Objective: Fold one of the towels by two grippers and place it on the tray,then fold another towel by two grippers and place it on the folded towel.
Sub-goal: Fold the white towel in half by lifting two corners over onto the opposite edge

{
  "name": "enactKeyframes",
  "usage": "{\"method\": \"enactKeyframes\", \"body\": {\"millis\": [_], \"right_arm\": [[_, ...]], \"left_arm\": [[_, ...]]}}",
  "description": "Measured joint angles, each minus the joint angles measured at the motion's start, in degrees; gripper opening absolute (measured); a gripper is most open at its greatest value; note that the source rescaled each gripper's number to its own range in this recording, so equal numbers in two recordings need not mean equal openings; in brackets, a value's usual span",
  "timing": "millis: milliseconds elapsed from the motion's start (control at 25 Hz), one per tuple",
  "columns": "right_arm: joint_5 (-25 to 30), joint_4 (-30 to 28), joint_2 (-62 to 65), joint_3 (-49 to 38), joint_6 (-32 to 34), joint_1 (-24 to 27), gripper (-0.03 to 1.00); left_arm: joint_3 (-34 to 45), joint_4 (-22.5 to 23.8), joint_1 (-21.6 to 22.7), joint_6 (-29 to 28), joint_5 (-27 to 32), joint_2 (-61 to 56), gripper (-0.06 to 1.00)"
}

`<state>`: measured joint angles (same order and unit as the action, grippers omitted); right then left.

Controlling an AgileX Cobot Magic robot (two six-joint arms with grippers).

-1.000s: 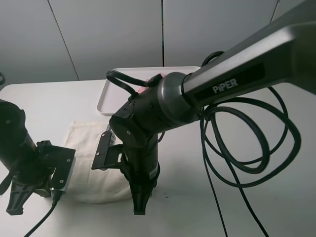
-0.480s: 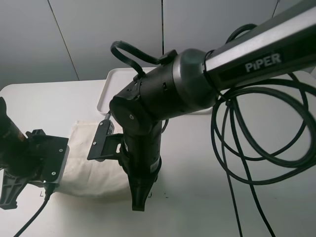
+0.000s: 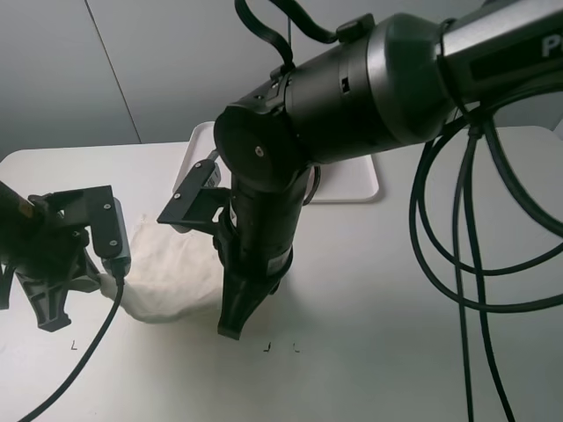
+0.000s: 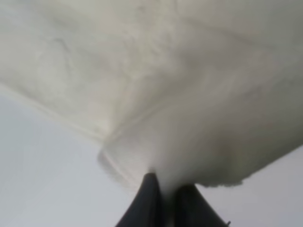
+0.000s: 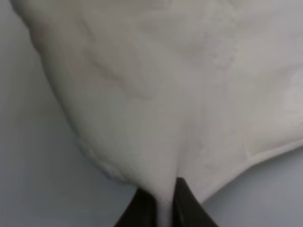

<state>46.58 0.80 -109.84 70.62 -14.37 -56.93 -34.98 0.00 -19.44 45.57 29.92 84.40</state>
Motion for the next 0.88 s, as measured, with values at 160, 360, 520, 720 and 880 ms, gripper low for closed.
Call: {"method": "enactKeyframes", "body": {"millis": [160,360,520,720,880], "right_arm": [[-0.12,0.0,0.23,0.0,5.05,3.01,0.0],[-2.02,0.0,0.36,0.0,9.85,5.63,0.0],[-5.16,0.0,0.48,0.0,11.81,6.41,0.0],[-9.34,-1.65,0.35,0.0,13.95,6.41,0.0],[-11.57,-6.76,-1.47,0.0,18.94,6.41,0.0]], "left_arm": [[-1.57,0.0,0.0,-5.92,-2.22,0.0,0.01],[-2.2,0.0,0.0,-11.32,-6.61,0.0,0.01],[-2.2,0.0,0.0,-12.1,-8.41,0.11,0.01],[-2.78,0.0,0.54,-15.76,-9.8,2.87,0.01],[-4.35,0.0,3.13,-19.63,-11.22,5.0,0.01]]}}
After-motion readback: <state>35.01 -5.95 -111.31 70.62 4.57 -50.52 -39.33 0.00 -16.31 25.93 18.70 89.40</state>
